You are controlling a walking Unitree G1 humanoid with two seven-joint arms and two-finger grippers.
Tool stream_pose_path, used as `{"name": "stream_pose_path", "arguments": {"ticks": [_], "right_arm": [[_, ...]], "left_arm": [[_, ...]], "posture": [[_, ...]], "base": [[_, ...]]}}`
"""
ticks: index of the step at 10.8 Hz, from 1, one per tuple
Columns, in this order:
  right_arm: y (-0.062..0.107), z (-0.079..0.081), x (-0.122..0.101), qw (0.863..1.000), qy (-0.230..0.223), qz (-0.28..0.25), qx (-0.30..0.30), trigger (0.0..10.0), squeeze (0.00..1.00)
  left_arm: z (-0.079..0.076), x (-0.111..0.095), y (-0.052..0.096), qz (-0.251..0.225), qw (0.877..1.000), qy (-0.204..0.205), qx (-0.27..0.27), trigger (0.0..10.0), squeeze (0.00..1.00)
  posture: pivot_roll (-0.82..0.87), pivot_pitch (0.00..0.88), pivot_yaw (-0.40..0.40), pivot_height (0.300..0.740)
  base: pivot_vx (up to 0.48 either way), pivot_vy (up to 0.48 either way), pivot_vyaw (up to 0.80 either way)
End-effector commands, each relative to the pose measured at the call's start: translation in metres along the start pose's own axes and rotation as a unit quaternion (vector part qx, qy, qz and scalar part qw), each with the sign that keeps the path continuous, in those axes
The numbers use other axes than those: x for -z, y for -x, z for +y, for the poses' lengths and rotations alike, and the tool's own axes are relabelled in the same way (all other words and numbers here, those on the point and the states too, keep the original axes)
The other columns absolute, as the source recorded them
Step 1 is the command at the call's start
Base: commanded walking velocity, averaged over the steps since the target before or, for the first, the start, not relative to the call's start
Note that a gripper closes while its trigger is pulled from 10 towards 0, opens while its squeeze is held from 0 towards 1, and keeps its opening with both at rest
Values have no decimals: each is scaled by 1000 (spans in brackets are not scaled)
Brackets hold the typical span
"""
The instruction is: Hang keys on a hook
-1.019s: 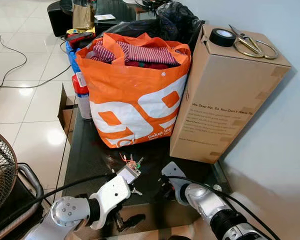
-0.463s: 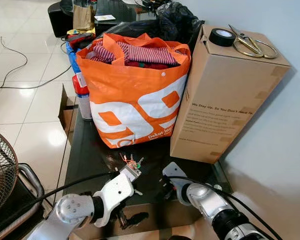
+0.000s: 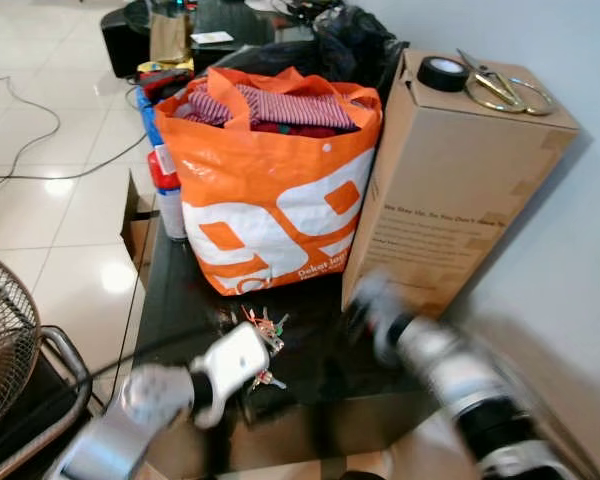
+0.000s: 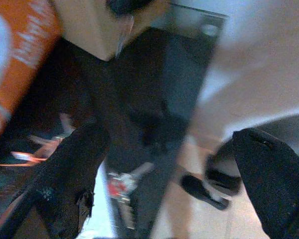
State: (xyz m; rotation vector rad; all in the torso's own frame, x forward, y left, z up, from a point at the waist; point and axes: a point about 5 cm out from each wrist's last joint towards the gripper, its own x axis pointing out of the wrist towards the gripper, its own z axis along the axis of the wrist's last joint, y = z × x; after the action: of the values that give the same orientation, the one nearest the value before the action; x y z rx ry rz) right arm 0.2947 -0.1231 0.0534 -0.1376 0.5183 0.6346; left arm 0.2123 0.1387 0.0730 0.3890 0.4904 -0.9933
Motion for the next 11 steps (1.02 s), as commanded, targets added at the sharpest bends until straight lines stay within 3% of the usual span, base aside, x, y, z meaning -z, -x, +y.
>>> {"name": "stream_pose_path", "arguments": {"ticks": [1,3,5,7,8,10,11], "right_arm": [[9,-4,-10,999,-24,-26,-6,0,0],[42,-5,-52,983,-106,-145,-48,0,0],[68,-5,-69,959,-188,-208,-47,0,0],[82,2,-78,935,-260,-237,-45,0,0],[86,4,-79,931,-275,-238,-28,0,0],[92,12,-80,926,-293,-236,-7,0,0],[94,16,-86,936,-264,-230,7,0,0]], "left_arm": [[6,-5,-1,-8,1000,-13,-15,10000,0],[22,-15,6,-45,997,-23,-58,10000,0],[35,-25,15,-100,990,-8,-99,10000,0],[49,-35,22,-134,981,-7,-139,10000,0],[59,-41,22,-138,978,-20,-153,10000,0],[62,-51,26,-156,974,-27,-160,10000,0],[64,-55,30,-167,971,-31,-170,10000,0]], "posture": [[-115,0,-66,740],[-76,0,-72,740],[-44,0,-73,740],[-30,0,-61,740],[-20,0,-56,740],[-4,0,-62,740],[-1,0,-62,740]], "base": [[0,0,0],[0,0,0],[0,0,0],[0,0,0],[0,0,0],[0,0,0],[0,0,0]]}}
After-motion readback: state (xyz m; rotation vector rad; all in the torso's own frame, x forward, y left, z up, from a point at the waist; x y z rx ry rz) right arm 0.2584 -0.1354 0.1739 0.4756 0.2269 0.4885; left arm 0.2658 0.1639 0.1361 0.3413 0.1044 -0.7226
